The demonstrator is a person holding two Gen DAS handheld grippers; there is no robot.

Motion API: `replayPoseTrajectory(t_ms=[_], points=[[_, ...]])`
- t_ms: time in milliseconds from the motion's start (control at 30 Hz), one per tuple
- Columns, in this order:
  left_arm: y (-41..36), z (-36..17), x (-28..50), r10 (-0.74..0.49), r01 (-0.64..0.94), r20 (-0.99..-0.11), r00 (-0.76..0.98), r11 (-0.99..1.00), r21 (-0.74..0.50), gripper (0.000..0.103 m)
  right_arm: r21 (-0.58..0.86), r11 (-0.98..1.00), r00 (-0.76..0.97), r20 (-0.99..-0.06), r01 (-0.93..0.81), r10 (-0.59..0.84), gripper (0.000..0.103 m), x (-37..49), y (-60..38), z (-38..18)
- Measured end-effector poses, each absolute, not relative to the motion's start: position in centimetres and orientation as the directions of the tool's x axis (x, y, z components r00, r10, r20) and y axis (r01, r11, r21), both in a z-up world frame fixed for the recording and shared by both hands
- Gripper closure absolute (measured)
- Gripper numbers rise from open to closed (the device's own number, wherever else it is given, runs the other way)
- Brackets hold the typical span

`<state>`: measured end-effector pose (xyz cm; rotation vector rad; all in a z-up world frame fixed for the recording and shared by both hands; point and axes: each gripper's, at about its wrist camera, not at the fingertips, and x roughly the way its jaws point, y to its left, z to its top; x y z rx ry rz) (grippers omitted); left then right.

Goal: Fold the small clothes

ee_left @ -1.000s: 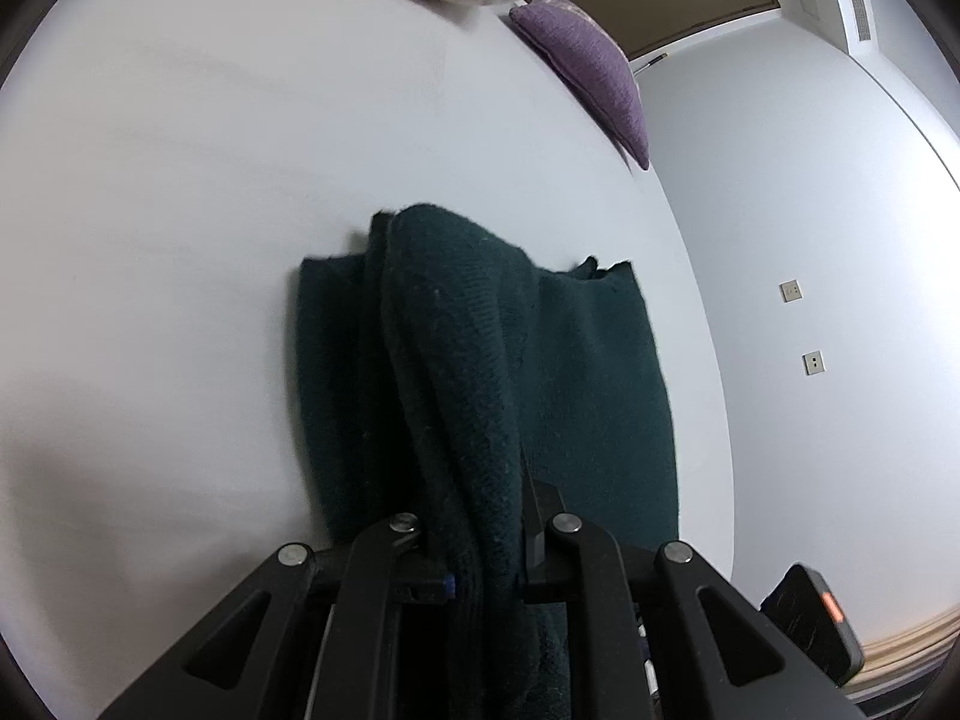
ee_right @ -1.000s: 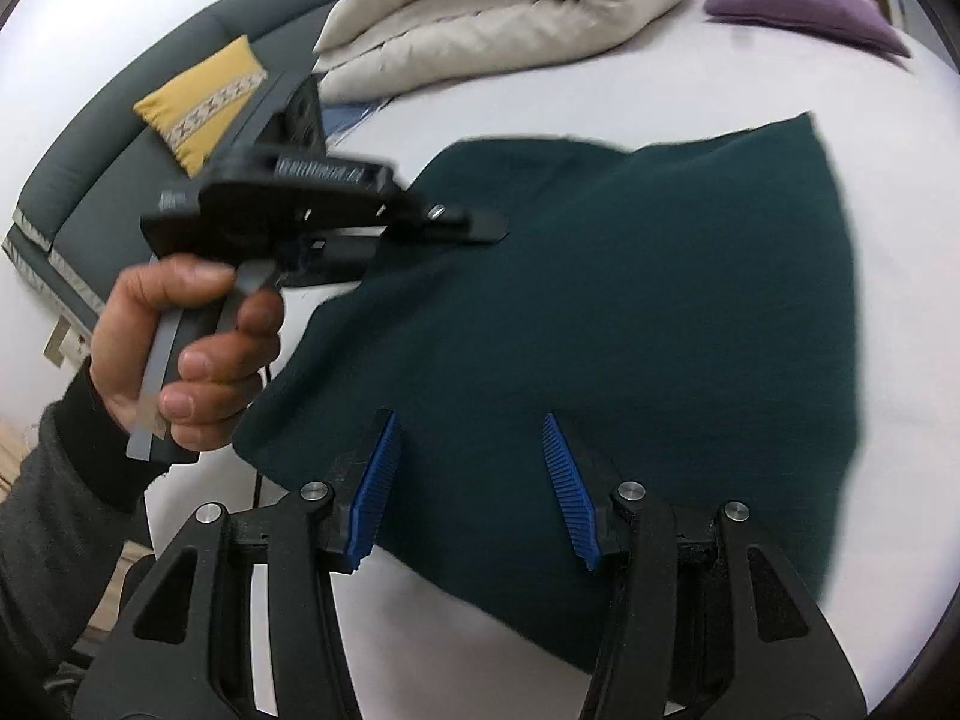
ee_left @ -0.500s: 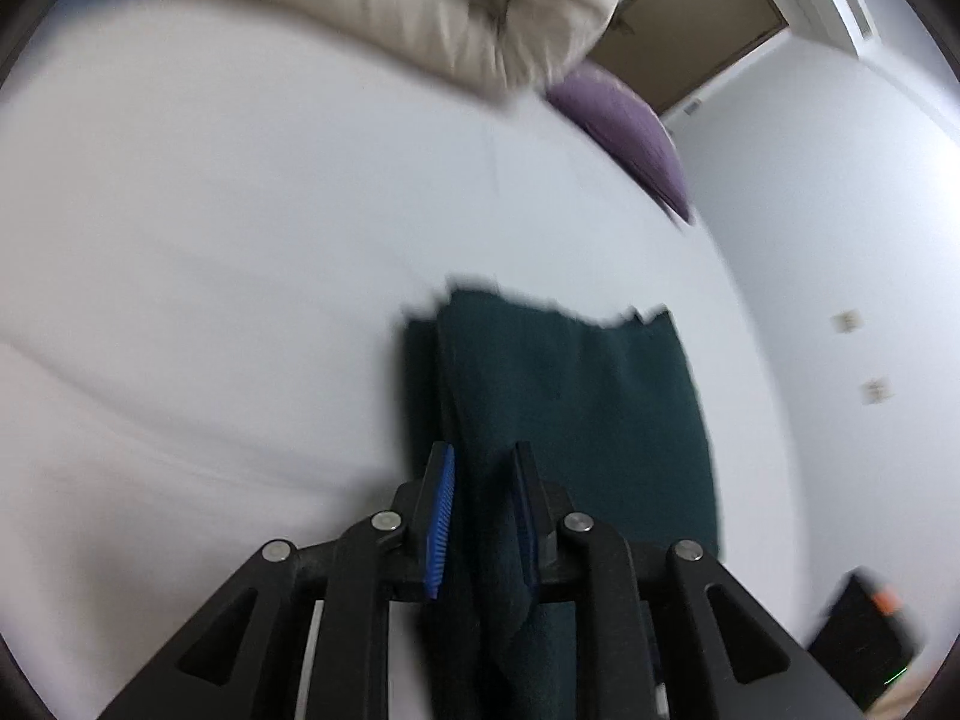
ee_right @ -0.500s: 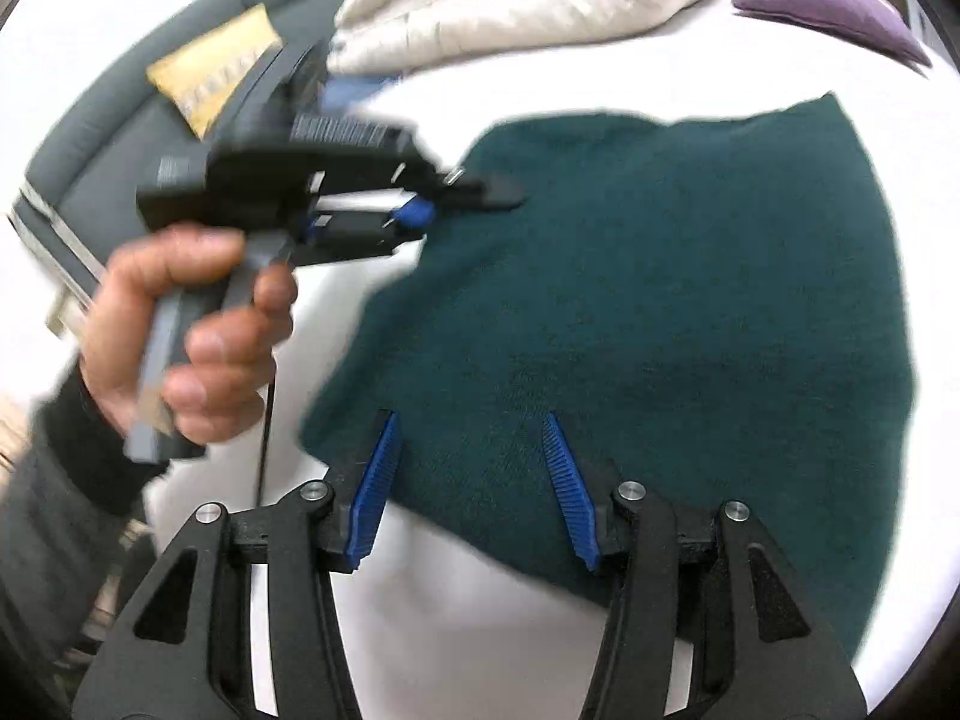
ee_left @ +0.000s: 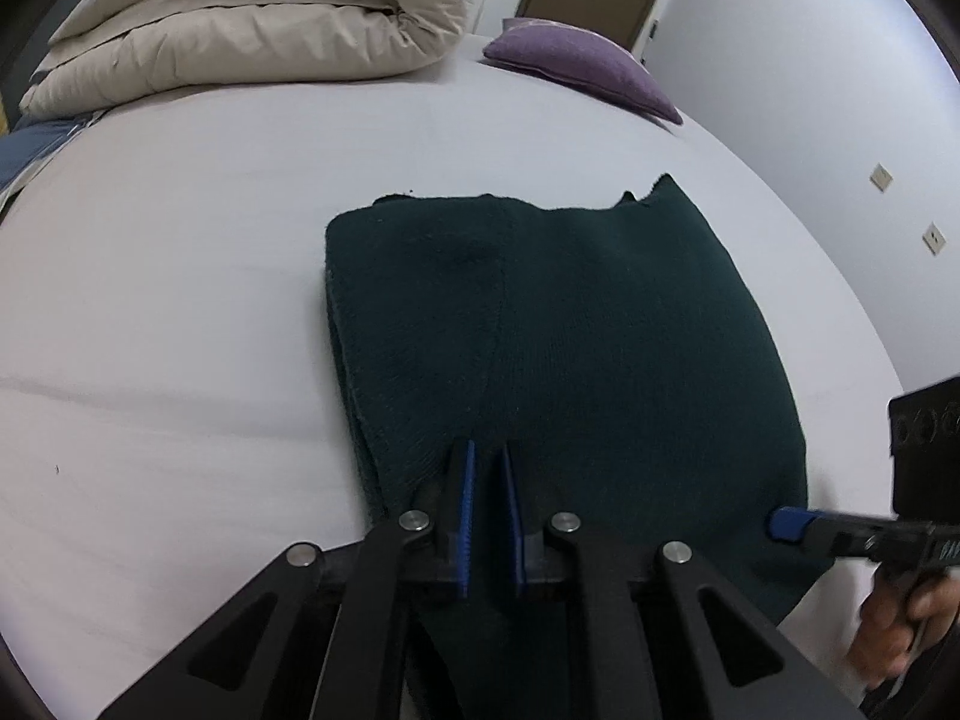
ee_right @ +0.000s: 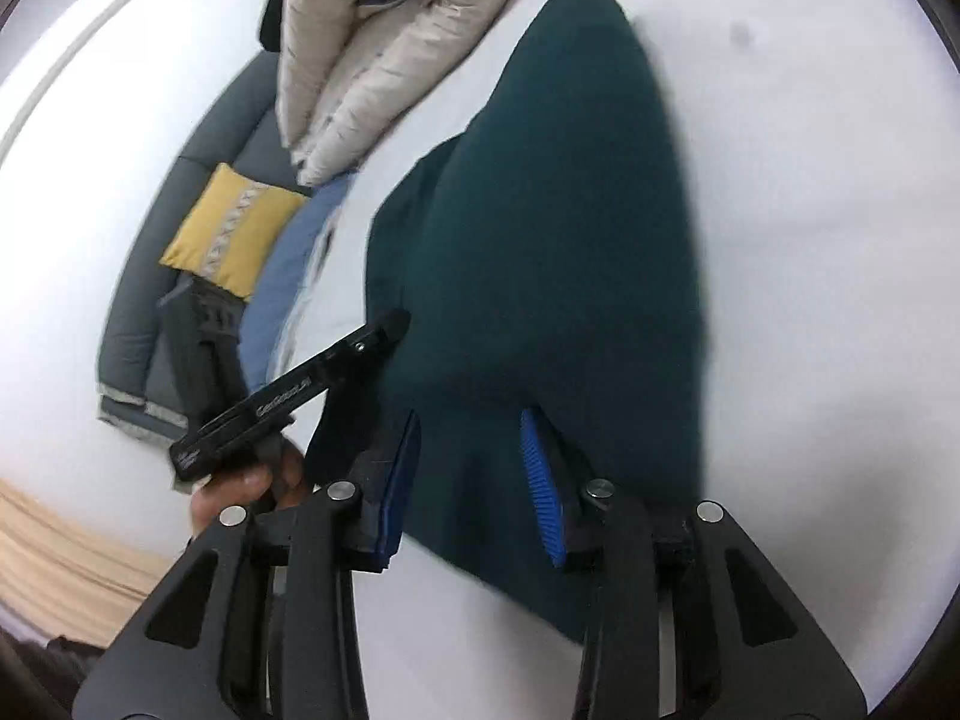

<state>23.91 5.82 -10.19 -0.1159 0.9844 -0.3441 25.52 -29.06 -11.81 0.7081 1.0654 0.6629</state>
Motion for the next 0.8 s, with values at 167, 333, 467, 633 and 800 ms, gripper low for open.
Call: replayPoseTrajectory(t_ms=[167,333,467,633,800], points=[[5.2,-10.3,24.4,-0.336,0.234,-0.798,0.499,0.94,-0.249,0.09,0.782,0.601,0.372,-0.514,-0.168,0.773,0.067,26.2,-31.0,-9.4],[5.6,-10.7,25.1,-0.365,0.243,-0.795,0.485,0.929,-0.278,0.09,0.811,0.556,0.396,-0.458,-0.182,0.796,0.055,32.4,-32.3,-5.6],[5.7,-10.6,24.8,-0.366,0.257,-0.794,0.486,0.928,-0.271,0.09,0.827,0.554,0.355,-0.491,-0.097,0.795,0.055,38.4,-31.6,-7.9],[5.7,-11.0,25.0,-0.383,0.257,-0.785,0.487,0.922,-0.29,0.09,0.798,0.602,0.403,-0.549,-0.006,0.732,0.056,43.4,-32.5,-10.6],[6.0,-11.2,24.9,-0.396,0.258,-0.781,0.482,0.917,-0.305,0.09,0.781,0.62,0.448,-0.58,0.071,0.68,0.07,45.9,-34.8,-12.5]])
